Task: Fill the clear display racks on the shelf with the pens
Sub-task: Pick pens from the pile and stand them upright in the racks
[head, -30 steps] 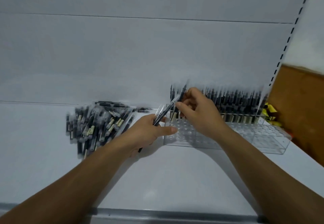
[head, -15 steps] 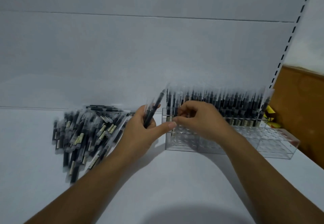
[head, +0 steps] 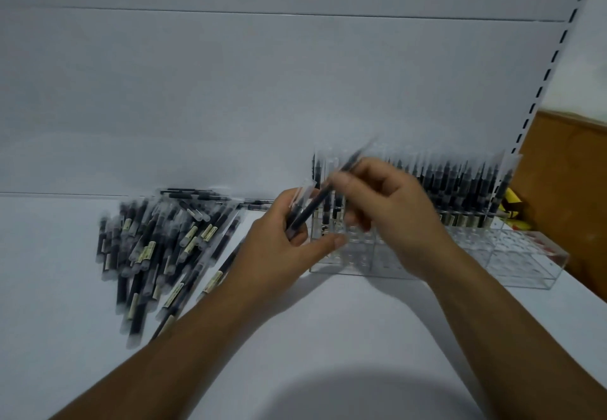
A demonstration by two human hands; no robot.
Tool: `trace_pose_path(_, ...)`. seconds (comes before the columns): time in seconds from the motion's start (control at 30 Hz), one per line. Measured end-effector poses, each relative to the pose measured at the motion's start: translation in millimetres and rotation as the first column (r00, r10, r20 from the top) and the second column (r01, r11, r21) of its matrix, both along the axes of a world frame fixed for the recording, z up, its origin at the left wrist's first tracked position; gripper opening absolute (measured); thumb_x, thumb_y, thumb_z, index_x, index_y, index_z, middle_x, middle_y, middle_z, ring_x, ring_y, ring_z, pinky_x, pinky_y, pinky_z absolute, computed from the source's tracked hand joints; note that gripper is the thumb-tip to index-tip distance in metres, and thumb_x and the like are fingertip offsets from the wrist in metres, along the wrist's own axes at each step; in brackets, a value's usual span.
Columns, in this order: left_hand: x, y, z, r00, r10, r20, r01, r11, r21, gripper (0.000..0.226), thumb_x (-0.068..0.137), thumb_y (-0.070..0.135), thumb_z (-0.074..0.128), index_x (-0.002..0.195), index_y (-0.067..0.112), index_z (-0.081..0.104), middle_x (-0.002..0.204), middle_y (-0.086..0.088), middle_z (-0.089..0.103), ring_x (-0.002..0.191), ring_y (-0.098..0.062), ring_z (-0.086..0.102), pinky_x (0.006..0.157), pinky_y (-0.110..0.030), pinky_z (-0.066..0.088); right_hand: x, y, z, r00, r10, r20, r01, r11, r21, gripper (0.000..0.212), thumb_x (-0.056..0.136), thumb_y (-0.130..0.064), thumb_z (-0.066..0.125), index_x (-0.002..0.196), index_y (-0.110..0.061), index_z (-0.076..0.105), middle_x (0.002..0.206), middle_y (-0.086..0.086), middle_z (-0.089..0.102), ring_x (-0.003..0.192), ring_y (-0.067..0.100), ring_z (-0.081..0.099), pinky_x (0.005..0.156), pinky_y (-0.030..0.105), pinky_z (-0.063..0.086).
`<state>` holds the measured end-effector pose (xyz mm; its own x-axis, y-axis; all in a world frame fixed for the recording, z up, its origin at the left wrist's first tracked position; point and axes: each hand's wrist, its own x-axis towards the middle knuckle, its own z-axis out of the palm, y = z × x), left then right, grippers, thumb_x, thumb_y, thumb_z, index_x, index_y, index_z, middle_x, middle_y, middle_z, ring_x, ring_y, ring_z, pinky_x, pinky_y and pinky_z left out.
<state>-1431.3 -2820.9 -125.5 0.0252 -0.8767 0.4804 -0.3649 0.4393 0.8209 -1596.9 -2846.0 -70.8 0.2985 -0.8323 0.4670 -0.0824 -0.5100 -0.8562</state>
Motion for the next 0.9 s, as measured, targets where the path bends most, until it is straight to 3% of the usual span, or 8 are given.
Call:
trace_pose_path(0.07,3.8,-1.1,-0.3,0.999,0.031,0.025,-0.03,0.999,-0.016,0.053,0.061,0.064,0.073,0.107,0.051,0.051,0.052,0.014,0.036,0.048,-0.004,0.033,0.048,-0.022,0.032,-9.1,-4.5,6.5,0.968,-0.089,0.233,0.075,0.995,0.069,0.011,0.096,-0.023,0.057,0.089,-0.018,0.063,0.077,-0.001,0.071,0.052,0.007,0.057,0.047,0.021,0.046)
trace_pose_path(0.13,5.9,-1.8,-0.1,0.998,0.046,0.031,-0.045,0.998,-0.032,0.053,0.062,0.063,0.072,0.109,0.051,0.051,0.052,0.014,0.036,0.047,-0.003,0.033,0.049,-0.022,0.034,-17.0,-9.6,8.3,0.931,-0.211,0.298,0.212,0.977,0.03,0.012,0.098,-0.022,0.056,0.088,-0.018,0.06,0.068,-0.007,0.066,0.049,0.005,0.055,0.046,0.018,0.044)
trace_pose_path(0.23,6.0,-2.8,-0.8,0.998,0.046,0.036,-0.045,0.998,-0.041,0.054,0.063,0.063,0.072,0.111,0.049,0.051,0.053,0.013,0.035,0.047,-0.003,0.034,0.051,-0.022,0.035,-17.7,-15.8,1.3,0.934,-0.33,0.133,0.346,0.931,-0.118,0.01,0.096,-0.025,0.059,0.086,-0.023,0.059,0.06,-0.015,0.06,0.051,0.0,0.053,0.049,0.017,0.044)
trace_pose_path(0.37,4.7,-2.9,-1.7,0.999,0.033,0.03,-0.032,0.998,-0.051,0.054,0.064,0.061,0.073,0.112,0.048,0.052,0.053,0.011,0.035,0.048,-0.004,0.034,0.049,-0.019,0.035,-14.2,-21.1,-7.4,0.923,-0.378,-0.07,0.353,0.907,-0.231,0.01,0.094,-0.032,0.061,0.084,-0.032,0.057,0.075,-0.009,0.065,0.058,0.002,0.057,0.058,0.027,0.052)
trace_pose_path(0.47,5.2,-3.4,-1.9,0.999,0.032,0.032,-0.031,0.998,-0.047,0.054,0.063,0.061,0.074,0.111,0.049,0.053,0.053,0.012,0.035,0.048,-0.004,0.034,0.048,-0.019,0.036,-14.0,-24.5,-10.3,0.898,-0.407,-0.165,0.347,0.888,-0.301,0.011,0.093,-0.036,0.061,0.09,-0.026,0.061,0.074,-0.011,0.064,0.057,0.001,0.054,0.056,0.024,0.046)
trace_pose_path(0.57,5.8,-4.0,-2.5,0.999,0.028,0.038,-0.026,0.999,-0.044,0.053,0.064,0.06,0.074,0.111,0.049,0.052,0.053,0.012,0.036,0.047,-0.003,0.034,0.048,-0.019,0.037,-12.7,-26.8,-12.8,0.883,-0.416,-0.22,0.335,0.884,-0.325,0.012,0.092,-0.039,0.063,0.089,-0.028,0.059,0.07,-0.015,0.06,0.056,-0.004,0.051,0.057,0.021,0.041)
trace_pose_path(0.73,5.7,-4.7,-3.4,0.998,0.031,0.048,-0.029,0.998,-0.056,0.054,0.064,0.059,0.075,0.112,0.048,0.052,0.053,0.012,0.036,0.048,-0.003,0.035,0.048,-0.019,0.036,-10.4,-26.6,-17.0,0.818,-0.402,-0.411,0.292,0.907,-0.304,0.016,0.088,-0.047,0.063,0.086,-0.032,0.062,0.069,-0.018,0.059,0.063,0.0,0.054,0.064,0.03,0.05)
trace_pose_path(0.9,4.8,-4.0,-4.1,0.998,0.022,0.062,-0.017,0.997,-0.076,0.057,0.065,0.06,0.075,0.115,0.048,0.051,0.055,0.014,0.041,0.05,-0.001,0.038,0.049,-0.015,0.038,-16.2,-26.4,-15.1,0.81,-0.42,-0.409,0.309,0.899,-0.311,0.016,0.085,-0.05,0.066,0.083,-0.034,0.065,0.067,-0.018,0.058,0.064,0.0,0.053,0.065,0.031,0.05)
